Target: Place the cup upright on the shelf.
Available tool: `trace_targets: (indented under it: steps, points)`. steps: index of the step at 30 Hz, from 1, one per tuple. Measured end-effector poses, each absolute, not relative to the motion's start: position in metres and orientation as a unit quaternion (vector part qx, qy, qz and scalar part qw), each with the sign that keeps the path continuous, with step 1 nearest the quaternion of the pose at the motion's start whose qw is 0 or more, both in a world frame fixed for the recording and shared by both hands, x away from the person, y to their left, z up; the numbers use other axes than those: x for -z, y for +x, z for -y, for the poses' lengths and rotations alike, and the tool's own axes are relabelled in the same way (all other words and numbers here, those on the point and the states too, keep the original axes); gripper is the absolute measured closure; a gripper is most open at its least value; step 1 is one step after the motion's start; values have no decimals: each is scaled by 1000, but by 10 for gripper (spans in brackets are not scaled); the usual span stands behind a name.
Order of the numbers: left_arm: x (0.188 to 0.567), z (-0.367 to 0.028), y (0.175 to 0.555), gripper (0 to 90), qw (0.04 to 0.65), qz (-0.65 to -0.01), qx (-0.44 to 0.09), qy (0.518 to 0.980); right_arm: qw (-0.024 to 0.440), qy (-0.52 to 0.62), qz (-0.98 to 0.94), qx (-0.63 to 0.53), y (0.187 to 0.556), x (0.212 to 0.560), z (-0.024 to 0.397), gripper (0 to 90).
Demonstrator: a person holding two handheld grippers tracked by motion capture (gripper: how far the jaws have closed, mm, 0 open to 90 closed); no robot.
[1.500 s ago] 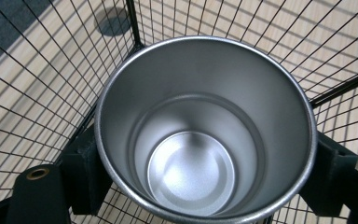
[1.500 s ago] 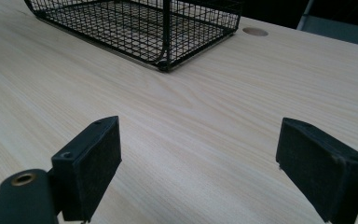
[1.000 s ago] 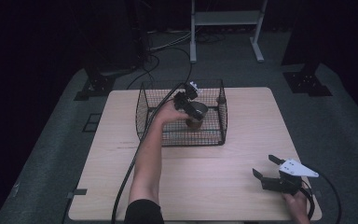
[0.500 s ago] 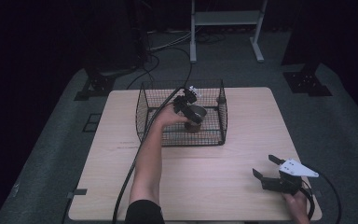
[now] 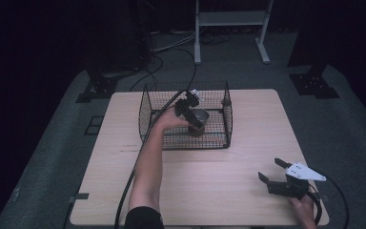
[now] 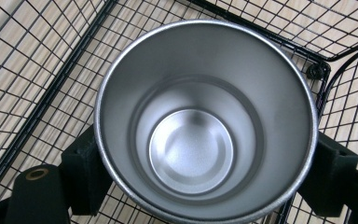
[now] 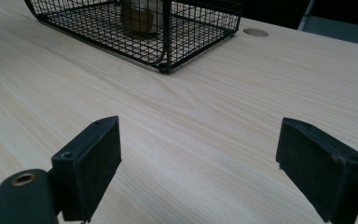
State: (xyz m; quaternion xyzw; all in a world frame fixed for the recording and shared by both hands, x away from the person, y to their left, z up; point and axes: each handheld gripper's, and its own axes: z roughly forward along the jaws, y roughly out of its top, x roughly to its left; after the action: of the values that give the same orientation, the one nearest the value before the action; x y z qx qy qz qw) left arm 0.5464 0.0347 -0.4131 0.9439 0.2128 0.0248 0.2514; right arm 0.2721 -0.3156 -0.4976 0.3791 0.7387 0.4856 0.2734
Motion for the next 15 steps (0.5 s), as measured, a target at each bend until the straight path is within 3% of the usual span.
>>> trace_targets:
  steps: [15]
  points:
    - [414, -43, 544, 174, 243, -216, -21, 945, 275, 379, -738, -485, 272, 498, 315, 133]
